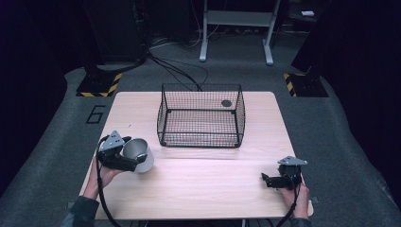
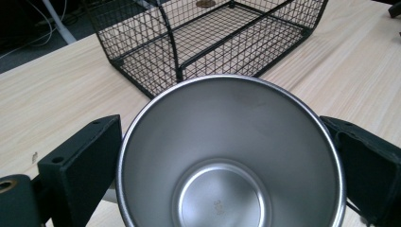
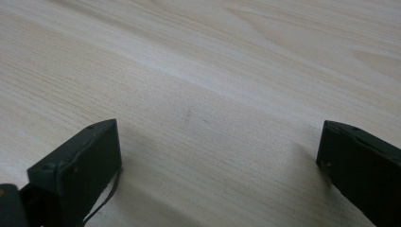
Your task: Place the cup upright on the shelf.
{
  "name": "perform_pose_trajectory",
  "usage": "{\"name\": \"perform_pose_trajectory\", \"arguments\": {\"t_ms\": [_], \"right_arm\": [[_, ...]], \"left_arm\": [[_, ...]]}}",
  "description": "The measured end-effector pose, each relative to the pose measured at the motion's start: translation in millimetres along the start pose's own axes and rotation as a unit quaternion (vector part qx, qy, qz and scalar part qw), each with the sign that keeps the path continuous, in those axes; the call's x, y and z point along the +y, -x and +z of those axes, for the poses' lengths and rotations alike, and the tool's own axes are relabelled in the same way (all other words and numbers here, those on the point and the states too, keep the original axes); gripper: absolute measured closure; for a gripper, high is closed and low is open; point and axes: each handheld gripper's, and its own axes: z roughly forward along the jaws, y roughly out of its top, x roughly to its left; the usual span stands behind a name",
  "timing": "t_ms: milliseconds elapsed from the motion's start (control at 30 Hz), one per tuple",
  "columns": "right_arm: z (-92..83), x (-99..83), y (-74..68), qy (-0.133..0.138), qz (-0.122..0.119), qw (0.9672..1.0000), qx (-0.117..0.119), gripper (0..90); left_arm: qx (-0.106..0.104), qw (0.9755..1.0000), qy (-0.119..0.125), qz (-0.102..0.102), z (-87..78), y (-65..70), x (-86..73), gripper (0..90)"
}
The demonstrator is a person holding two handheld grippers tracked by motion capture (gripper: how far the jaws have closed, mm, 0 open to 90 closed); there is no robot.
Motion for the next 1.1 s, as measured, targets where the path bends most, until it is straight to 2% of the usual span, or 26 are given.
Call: {"name": "perform_pose_trajectory", "arguments": {"t_ms": [533, 567, 1000, 1100], "right_arm": [[0.3, 0.2, -0.1, 0.000, -0.001, 1.0000, 0.002, 0.1], [0.2, 0.2, -0.3, -0.001, 0.000, 1.0000, 0.002, 0.1], [0.5, 0.5, 0.4, 0.000, -0.004, 1.0000, 0.004, 0.1], [0.5, 0.5, 0.3, 0.000, -0.004, 1.0000, 0.003, 0.1]], "left_arm": [[-0.031, 0.9994, 0.007, 0.017, 9.2, 18.2, 20.7, 4.2], [-0.039, 0.9991, 0.009, 0.016, 11.5, 20.4, 23.3, 4.2], [-0.066, 0.9972, 0.011, 0.033, 24.3, 32.4, 40.0, 4.2], [-0.078, 0.9963, 0.011, 0.036, 27.4, 36.2, 46.6, 4.2]]}}
